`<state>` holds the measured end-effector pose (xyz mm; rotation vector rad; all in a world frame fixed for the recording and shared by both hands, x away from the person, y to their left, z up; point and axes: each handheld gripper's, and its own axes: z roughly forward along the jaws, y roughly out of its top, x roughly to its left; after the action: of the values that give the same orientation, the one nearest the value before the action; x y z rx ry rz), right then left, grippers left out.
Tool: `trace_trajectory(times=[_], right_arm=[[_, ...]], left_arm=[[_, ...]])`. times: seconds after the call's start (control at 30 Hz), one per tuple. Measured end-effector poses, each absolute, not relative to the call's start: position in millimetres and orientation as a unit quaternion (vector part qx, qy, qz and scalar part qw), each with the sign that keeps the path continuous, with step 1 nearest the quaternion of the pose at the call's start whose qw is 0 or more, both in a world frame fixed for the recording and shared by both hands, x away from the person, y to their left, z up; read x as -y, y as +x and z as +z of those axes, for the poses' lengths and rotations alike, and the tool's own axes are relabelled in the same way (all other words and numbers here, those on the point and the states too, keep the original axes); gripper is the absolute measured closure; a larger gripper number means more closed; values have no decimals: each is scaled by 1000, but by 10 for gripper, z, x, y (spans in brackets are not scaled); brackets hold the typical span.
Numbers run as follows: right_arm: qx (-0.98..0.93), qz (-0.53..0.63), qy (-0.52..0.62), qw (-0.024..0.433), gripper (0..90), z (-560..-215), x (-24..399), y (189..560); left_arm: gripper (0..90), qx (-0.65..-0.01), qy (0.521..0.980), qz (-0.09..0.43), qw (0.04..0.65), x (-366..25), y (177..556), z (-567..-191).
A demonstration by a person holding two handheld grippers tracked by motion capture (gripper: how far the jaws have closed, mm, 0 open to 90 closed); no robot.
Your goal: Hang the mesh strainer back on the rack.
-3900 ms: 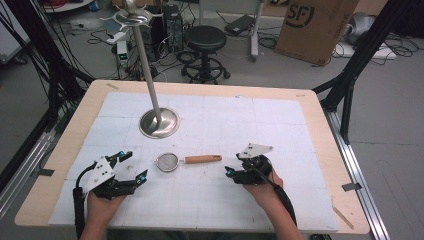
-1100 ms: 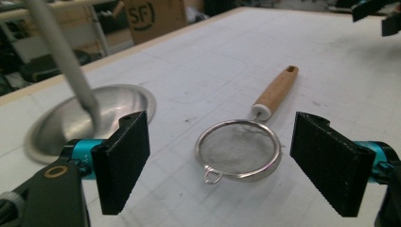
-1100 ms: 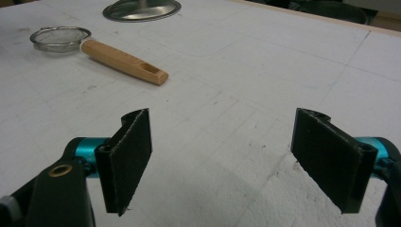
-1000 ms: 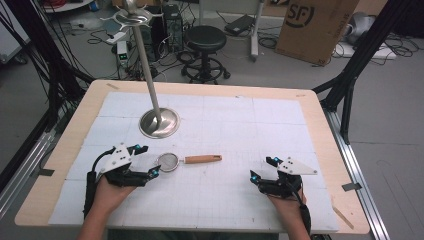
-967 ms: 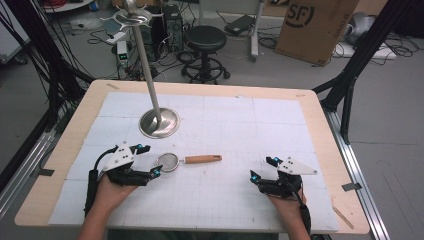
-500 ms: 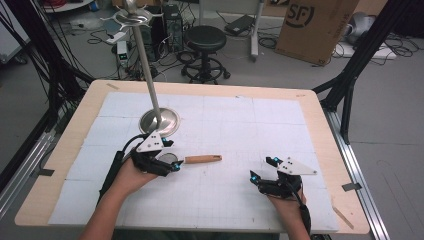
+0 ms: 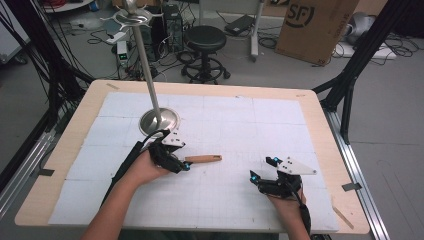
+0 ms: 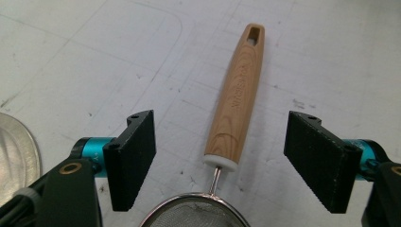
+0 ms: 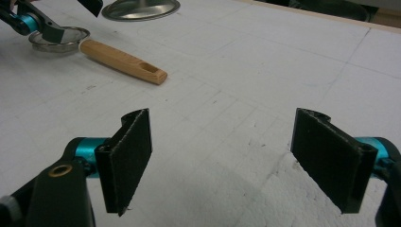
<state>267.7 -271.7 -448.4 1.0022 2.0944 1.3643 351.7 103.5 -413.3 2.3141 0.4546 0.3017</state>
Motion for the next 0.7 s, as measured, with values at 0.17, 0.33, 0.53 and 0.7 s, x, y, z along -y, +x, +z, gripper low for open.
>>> trace_trajectory(times=[0.17,0.33,0.53,0.7], right_arm=[[-759,493,362,223,206,-4483,2711,2678],[-760,492,362,221,206,-4484,2711,2677],[-760,493,361,221,206,-4484,2710,2676],[-761,492,360,222,206,-4484,2708,2675]], left_arm=[[293,-176,913,109,352,-925,3579,-4136],[359,-182,923,98,324,-921,3622,-4218],[583,-166,936,77,302,-891,3596,-4262],[646,-172,938,82,291,-888,3551,-4238]])
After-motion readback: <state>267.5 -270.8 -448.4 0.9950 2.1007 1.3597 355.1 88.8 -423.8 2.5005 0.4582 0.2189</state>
